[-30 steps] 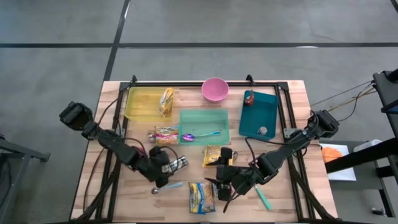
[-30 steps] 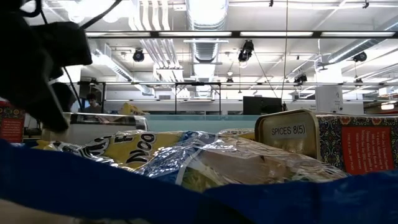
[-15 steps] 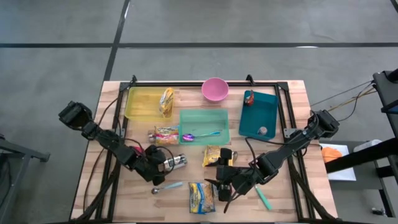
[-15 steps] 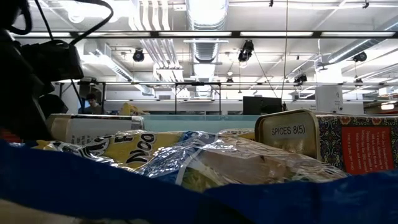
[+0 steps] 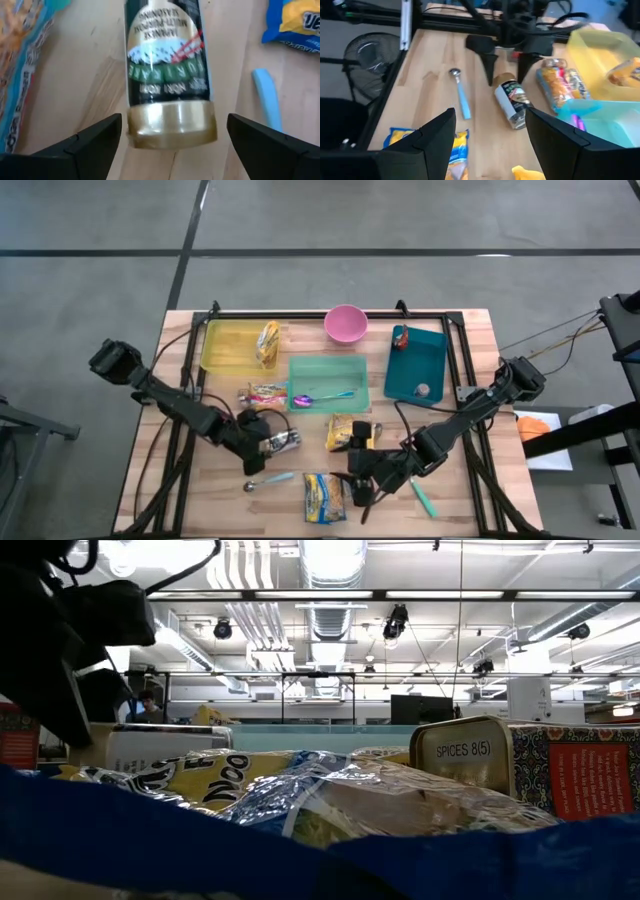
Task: Pick & Place Food Item
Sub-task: Put the gold seasoning bottle into the blue bin
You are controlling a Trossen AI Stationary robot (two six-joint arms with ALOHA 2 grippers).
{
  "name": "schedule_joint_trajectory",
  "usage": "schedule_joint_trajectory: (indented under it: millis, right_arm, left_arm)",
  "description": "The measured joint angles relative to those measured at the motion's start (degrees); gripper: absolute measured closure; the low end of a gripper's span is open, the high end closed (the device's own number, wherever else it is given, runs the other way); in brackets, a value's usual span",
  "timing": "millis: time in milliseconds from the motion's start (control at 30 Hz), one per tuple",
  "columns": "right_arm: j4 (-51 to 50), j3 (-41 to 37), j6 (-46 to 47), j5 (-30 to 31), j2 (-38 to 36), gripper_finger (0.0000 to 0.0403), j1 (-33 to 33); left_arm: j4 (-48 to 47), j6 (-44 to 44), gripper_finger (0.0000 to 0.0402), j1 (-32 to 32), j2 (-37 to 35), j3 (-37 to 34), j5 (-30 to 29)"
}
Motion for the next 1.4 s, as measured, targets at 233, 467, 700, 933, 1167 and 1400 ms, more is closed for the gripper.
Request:
schedule_joint_trajectory:
  millis: [233,467,700,933,1167,1400]
  right_arm:
    - [-0.01,0.0,-3.21,-1.79,0.09,0.0165,0.0]
    - [0.01,0.0,-3.84,-1.79,0.09,0.0165,0.0]
    - [-0.01,0.0,-3.84,-1.79,0.09,0.0165,-0.04]
    - [-0.1,-0.02,-3.81,-1.8,0.09,0.0165,-0.04]
    - [-0.09,-0.02,-3.81,-1.97,0.87,0.0165,-0.04]
    - [-0.03,-0.04,-3.78,-3.04,1.92,0.0165,-0.15]
  left_arm:
    - [-1.11,2.14,0.0035,4.19,0.1,0.08,4.03]
    - [-1.3,6.17,0.0035,4.97,0.11,0.03,6.65]
    - [-1.34,9.9,0.0035,6.29,0.11,0.14,8.83]
    - [-1.34,10.6,0.0035,7.84,0.13,0.14,11.46]
    - [-1.37,10.66,0.0035,8.8,0.13,0.16,13.01]
    - [-4.89,12.1,0.0035,10.87,0.74,3.47,14.43]
